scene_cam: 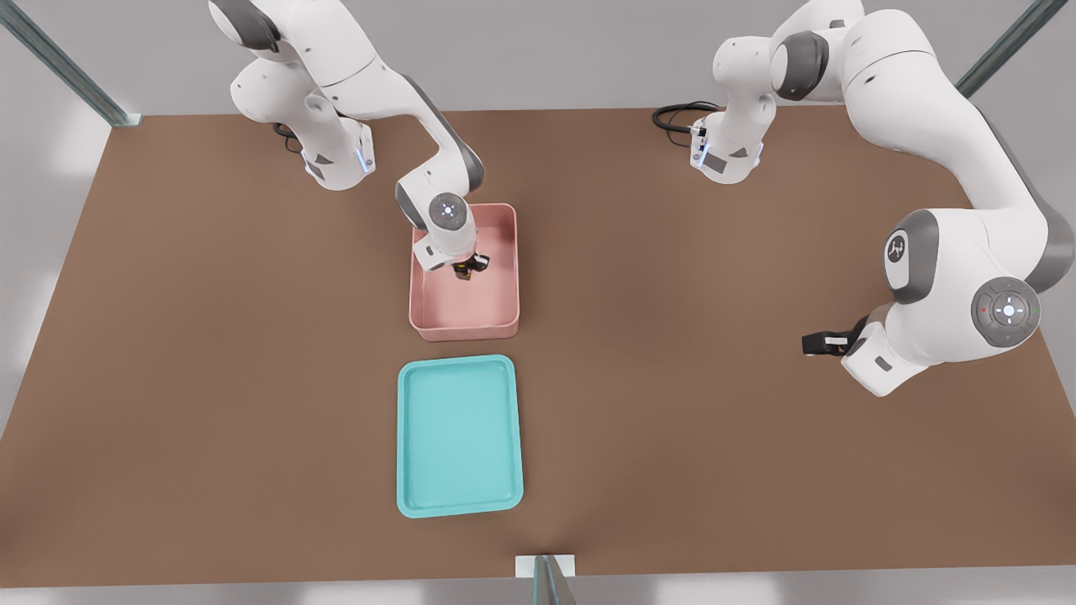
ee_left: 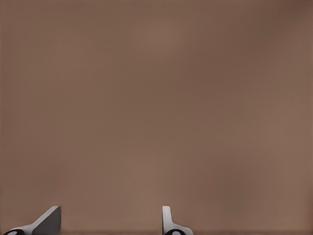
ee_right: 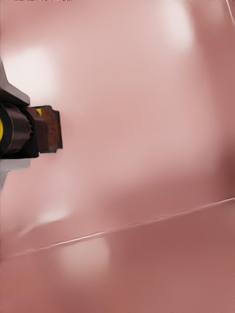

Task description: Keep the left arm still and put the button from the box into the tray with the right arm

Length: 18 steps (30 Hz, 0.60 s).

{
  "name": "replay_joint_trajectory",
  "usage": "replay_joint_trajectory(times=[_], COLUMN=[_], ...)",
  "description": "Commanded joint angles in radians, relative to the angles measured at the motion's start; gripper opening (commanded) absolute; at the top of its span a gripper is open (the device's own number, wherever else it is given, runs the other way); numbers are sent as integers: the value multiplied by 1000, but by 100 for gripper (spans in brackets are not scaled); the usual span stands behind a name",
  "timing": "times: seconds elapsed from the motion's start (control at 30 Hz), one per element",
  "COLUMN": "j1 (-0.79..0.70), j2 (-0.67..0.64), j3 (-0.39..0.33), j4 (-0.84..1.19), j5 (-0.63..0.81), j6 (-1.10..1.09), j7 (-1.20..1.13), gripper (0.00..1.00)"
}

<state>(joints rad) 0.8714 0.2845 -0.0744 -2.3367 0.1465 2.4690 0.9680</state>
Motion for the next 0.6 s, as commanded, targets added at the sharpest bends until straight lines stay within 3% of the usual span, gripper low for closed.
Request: replay_joint_trajectory(times=[0.0,0.2,0.37,0.47,0.57], j1=[0,0,-9,-81,-140], j2=[-8,-105,-162,-130,-7], j3=[-1,-12,-91,-105,-107], j4=[0,23,175,353,557], j5=[-2,-2,-5,-15,-18], j6=[-7,-137,-275,-383,-465], j7=[26,32,29,17,15], gripper=[46,43,42,42,42])
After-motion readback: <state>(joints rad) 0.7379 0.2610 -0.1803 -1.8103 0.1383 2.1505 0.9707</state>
